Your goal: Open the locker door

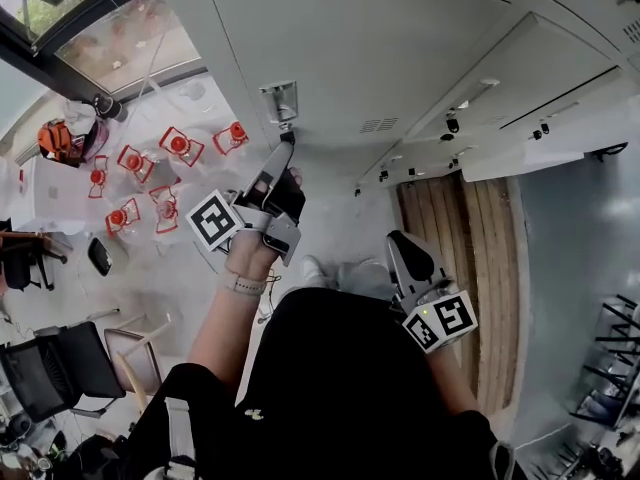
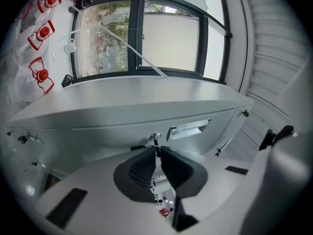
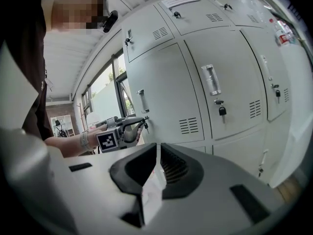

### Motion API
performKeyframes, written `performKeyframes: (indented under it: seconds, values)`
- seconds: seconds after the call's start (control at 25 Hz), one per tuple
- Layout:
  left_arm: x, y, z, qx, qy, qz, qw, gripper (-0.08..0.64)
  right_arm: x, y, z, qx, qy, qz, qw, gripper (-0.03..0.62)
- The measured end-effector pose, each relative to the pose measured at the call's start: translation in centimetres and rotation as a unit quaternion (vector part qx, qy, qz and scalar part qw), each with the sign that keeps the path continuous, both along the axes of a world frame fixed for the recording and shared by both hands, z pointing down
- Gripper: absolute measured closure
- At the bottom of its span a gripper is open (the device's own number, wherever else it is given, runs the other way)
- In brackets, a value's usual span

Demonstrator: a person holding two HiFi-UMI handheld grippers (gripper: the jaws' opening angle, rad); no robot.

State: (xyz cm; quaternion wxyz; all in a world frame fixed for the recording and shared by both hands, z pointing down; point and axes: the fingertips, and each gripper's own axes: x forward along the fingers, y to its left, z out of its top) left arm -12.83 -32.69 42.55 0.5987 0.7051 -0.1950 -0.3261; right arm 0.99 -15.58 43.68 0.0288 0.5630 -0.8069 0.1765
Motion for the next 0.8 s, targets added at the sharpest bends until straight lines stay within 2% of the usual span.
performKeyframes:
  seconds: [0.2,0.44,0.64,0.8]
  values:
    - [0.2,1.1,0.0,-0.002,0.003,-0.001,1.0000,0.514,0.8,1.3,0.0,0.003,-0.001,0.012,1.000,0.548]
    - [1.1,4.2,0.0,-0.007,0.007,-0.006,0.9999,0.515,2.2,3.7,-0.1,0.011,0.014,0.002,1.000,0.548]
    - [3.1,8.2,0.0,-0.011,0.003,-0.013,0.9999,0.517,4.9,6.9,-0.1,0.009,-0.003,0.002,1.000,0.548]
    - [5.3,11.8,0.1,-0.012,-0.005,0.000,0.9999,0.518,6.7,10.0,-0.2,0.009,-0.016,0.005,1.000,0.548]
